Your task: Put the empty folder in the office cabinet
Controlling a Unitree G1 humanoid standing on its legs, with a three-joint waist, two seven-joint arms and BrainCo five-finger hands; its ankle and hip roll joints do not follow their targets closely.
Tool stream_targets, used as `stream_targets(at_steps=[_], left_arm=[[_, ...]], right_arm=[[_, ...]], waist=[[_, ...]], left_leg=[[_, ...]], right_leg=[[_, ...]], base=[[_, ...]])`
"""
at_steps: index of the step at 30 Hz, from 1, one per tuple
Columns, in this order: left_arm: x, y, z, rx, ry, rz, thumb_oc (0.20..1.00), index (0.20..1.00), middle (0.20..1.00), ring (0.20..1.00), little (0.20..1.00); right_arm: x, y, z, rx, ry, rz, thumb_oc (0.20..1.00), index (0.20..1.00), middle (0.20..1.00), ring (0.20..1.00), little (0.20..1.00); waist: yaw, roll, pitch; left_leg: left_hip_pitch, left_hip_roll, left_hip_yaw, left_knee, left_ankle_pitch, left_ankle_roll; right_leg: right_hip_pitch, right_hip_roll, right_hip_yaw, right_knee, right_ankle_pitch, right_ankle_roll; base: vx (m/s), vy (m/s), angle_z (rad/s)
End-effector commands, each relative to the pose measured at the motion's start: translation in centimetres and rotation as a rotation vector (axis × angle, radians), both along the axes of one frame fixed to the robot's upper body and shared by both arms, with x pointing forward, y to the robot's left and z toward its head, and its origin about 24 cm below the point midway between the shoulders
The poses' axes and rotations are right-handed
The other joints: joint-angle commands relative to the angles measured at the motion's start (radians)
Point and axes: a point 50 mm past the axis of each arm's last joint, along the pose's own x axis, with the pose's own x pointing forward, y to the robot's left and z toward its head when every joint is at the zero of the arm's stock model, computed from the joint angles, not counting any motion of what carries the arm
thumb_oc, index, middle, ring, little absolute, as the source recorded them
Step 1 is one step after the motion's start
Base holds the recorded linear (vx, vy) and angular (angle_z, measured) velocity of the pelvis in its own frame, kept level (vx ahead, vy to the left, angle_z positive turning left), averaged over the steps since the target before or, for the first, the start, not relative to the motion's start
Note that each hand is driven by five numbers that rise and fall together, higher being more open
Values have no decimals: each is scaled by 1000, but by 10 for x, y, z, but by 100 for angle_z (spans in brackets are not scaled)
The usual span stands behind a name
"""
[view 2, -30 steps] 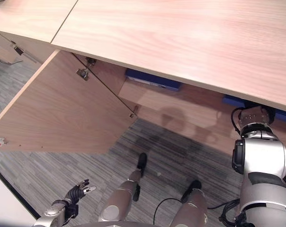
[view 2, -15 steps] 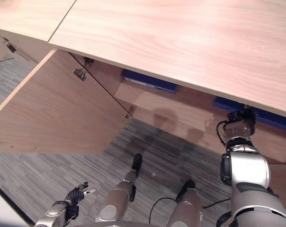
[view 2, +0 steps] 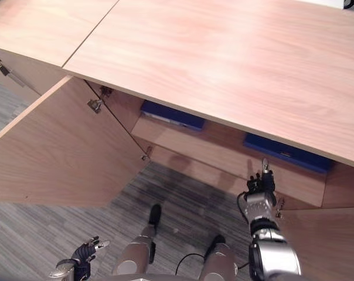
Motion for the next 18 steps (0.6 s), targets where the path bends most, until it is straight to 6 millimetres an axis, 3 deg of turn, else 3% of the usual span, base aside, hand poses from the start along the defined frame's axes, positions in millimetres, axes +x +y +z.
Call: stream_targets(at_steps=[1, 7, 12, 15, 16, 18], left_arm=[[-7, 12, 0, 48, 40, -16, 1000, 1000, 1000, 1000, 1000], [-18, 14, -2, 38, 57, 30, 1000, 1000, 1000, 1000, 1000], [-29, 12, -5, 28, 74, 42, 1000, 1000, 1000, 1000, 1000], [-30, 13, -5, 38, 74, 42, 1000, 1000, 1000, 1000, 1000], [-30, 13, -4, 38, 74, 42, 1000, 1000, 1000, 1000, 1000], [-25, 12, -3, 57, 54, 32, 1000, 1000, 1000, 1000, 1000]], right_arm=[[11, -7, 25, -126, -111, 39, 1000, 1000, 1000, 1000, 1000], [-7, -2, 6, -156, -27, 104, 1000, 1000, 1000, 1000, 1000], [-31, 7, -17, -405, 204, 372, 1000, 1000, 1000, 1000, 1000], [-49, 21, -37, -670, 415, 667, 1000, 1000, 1000, 1000, 1000], [-49, 21, -36, -671, 415, 667, 1000, 1000, 1000, 1000, 1000], [-64, 33, -49, -764, 486, 846, 1000, 1000, 1000, 1000, 1000]], waist=[[2, -6, 15], [-16, -19, -16], [-26, -41, -38], [-23, -54, -48], [-24, -55, -50], [-22, -70, -63]], left_leg=[[130, 13, 40, 10, -200, -28], [188, 10, 62, 6, -217, -27], [232, 9, 77, 5, -226, -25], [258, 10, 84, 3, -235, -27], [254, 8, 82, 2, -231, -26], [267, 4, 85, 0, -236, -25]], right_leg=[[59, 7, 47, -144, 120, 79], [121, 16, 54, -200, 137, 82], [180, 22, 51, -246, 153, 82], [217, 27, 47, -282, 162, 85], [215, 26, 46, -286, 167, 86], [241, 25, 40, -315, 180, 90]], base=[[66, 31, -7], [73, 34, -11], [49, 39, -10], [33, 29, -6], [22, 48, -3], [16, 56, -1]])
